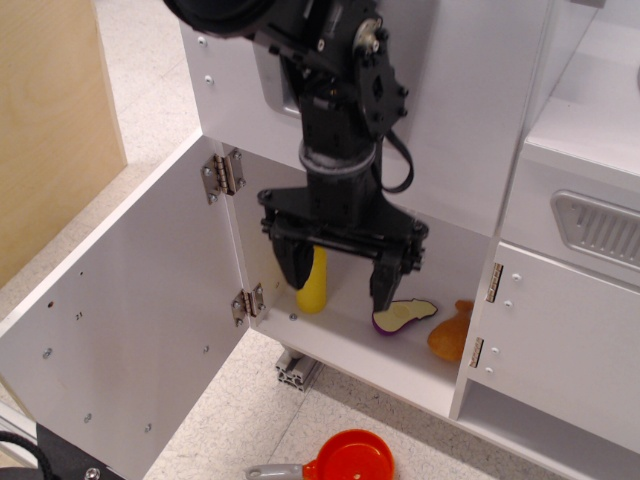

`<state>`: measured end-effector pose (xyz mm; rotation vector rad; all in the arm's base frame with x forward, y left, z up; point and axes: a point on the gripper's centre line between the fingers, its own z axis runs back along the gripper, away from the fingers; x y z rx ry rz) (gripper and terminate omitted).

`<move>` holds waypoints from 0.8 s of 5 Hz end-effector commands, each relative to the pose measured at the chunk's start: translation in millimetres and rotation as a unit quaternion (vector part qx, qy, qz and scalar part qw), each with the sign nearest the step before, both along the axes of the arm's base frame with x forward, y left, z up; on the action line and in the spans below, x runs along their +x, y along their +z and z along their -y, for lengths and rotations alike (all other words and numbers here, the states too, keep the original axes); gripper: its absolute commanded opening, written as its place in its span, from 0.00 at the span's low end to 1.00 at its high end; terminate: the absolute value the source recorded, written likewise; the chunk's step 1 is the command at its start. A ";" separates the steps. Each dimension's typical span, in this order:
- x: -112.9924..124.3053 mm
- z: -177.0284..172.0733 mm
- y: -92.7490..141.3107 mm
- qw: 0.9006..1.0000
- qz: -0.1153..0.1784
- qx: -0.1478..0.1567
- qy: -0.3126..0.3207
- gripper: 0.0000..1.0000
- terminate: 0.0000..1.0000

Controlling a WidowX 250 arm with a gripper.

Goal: Close low fridge

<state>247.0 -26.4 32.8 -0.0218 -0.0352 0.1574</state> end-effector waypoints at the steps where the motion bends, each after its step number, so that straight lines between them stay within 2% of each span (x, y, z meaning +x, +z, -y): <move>1: -12.8 -68.8 30.9 0.998 0.051 0.037 -0.012 1.00 0.00; 2: -22.7 -113.1 49.9 0.995 0.081 0.045 -0.035 1.00 0.00; 3: -24.9 -152.4 58.5 0.993 0.091 0.064 -0.045 1.00 0.00; 4: -26.5 -178.5 57.4 0.992 0.092 0.067 -0.049 1.00 0.00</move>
